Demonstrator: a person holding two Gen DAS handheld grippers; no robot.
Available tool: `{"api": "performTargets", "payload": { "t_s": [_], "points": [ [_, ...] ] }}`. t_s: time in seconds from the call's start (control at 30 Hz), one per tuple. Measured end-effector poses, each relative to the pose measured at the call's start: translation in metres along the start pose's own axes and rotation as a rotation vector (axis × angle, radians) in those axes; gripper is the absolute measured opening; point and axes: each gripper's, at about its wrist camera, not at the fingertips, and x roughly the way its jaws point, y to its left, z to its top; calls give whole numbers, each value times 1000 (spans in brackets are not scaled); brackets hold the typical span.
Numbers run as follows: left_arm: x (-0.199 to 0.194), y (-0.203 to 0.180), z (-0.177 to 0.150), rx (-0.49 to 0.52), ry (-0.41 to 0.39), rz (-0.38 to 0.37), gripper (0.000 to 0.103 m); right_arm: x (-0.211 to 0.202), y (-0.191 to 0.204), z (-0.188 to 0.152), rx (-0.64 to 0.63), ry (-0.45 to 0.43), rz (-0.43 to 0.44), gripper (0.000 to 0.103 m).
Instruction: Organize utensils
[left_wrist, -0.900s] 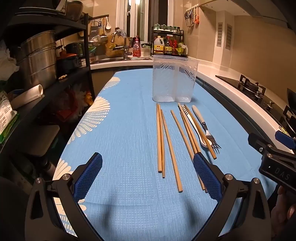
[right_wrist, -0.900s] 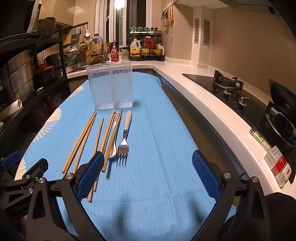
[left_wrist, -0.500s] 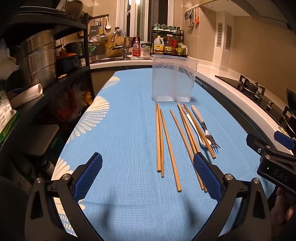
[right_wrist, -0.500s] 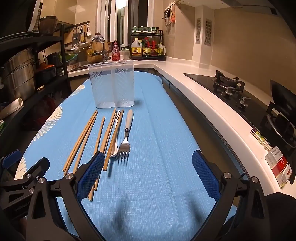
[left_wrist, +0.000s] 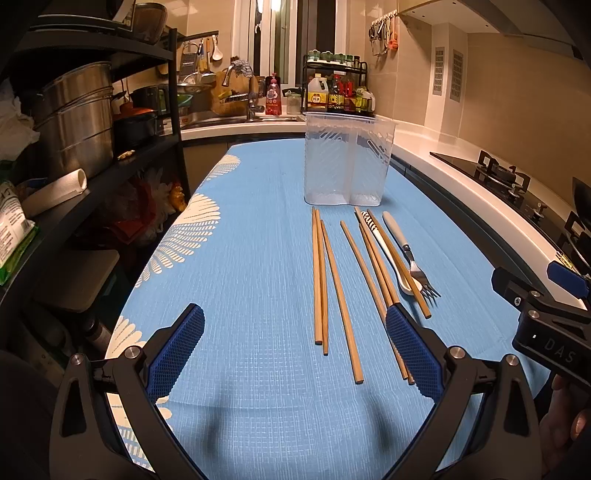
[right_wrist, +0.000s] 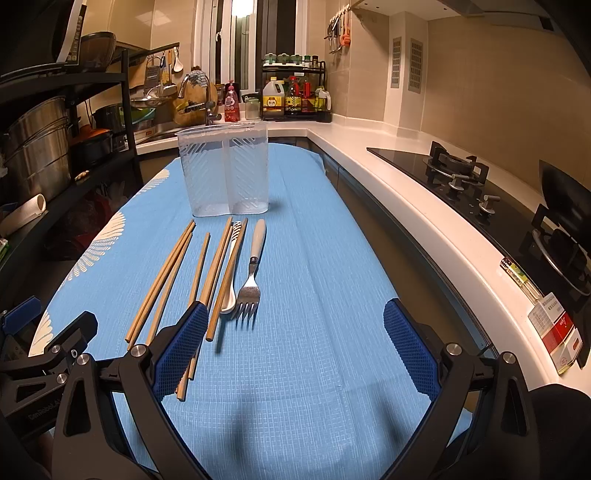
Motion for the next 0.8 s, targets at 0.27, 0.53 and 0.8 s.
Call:
{"api": "performTargets", "payload": {
  "t_s": [0.27,0.53,0.8],
  "points": [
    [0,-1,-1,0,-2,1,96,0,0,0,-1,0,0,94],
    [0,1,-1,-1,-3,0,96,0,0,0,0,0,1,94],
    [0,1,-1,-1,-3,-1,96,0,1,0,0,-2,0,94]
  ]
}}
